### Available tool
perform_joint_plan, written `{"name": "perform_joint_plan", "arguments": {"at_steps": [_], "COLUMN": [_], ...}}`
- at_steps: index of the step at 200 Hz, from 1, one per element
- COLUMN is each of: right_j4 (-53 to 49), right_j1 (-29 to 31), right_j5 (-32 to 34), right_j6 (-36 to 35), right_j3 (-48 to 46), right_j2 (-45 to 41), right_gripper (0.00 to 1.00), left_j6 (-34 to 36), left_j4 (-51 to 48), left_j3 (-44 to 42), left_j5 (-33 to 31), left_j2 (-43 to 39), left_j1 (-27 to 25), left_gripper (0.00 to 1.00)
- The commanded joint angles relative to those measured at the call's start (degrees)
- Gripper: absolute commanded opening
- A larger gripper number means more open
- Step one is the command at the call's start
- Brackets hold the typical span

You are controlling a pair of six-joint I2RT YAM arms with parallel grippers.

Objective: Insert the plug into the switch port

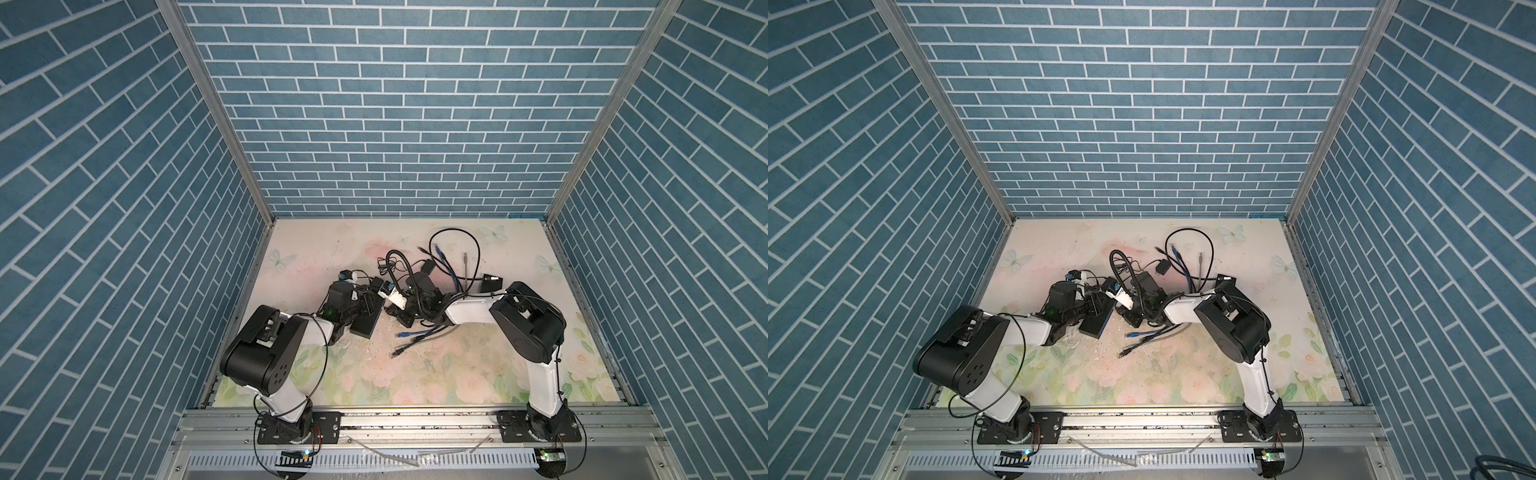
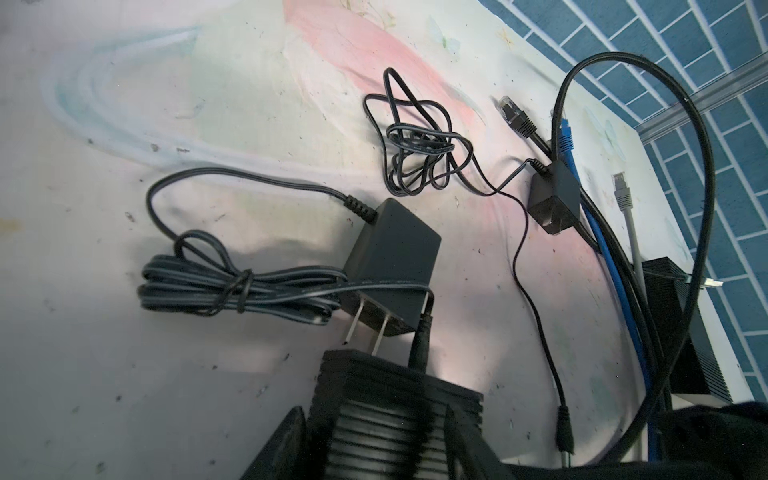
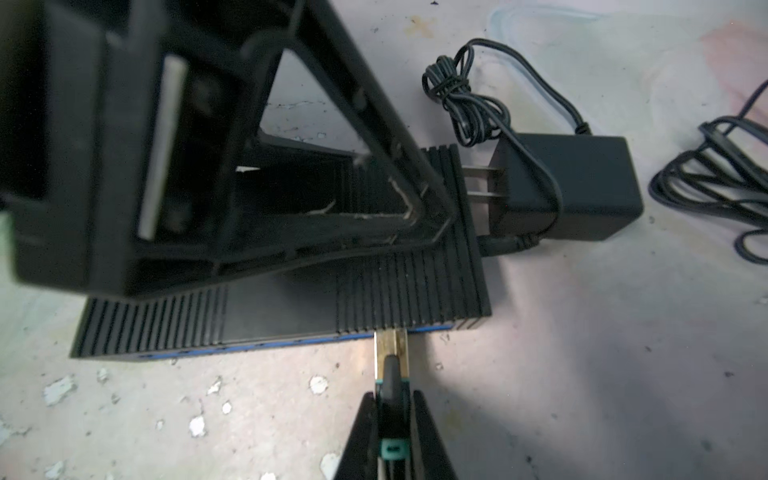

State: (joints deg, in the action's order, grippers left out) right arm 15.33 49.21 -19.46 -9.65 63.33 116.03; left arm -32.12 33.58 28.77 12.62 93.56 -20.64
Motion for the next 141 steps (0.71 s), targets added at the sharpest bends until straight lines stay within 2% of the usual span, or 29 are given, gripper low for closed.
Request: {"name": "perform_joint_plan", "arguments": {"at_steps": [1,53,112,141], "right_j4": [8.2,9.1,8.8,8.9], "right_j1": [1.1,1.7,2.6,2.9], "right_j5": [-4.3,-5.1,-6.2,-6.6], "right_j6": [4.3,3.8,0.2,-0.6], "right_j3": [2.4,4.1,7.4,9.4], "right_j2": [1.8,2.1,3.6,4.5], "right_gripper": [0.00,0.00,0.00,0.00], "left_j6": [0.1,1.8,2.2,2.5], "left_j4": [0.1,1.6,8.6,9.7], "left_j3": [-0.4,-0.4,-1.7,-2.5], "left_j5": [6.5,8.8,17.2,18.5], "left_j2": [1.0,2.5,6.7,7.3], "left_j1": [-2.8,-5.9,-7.6,-8.3], "left_gripper": [0.53,0.51,0.49,0.49]}}
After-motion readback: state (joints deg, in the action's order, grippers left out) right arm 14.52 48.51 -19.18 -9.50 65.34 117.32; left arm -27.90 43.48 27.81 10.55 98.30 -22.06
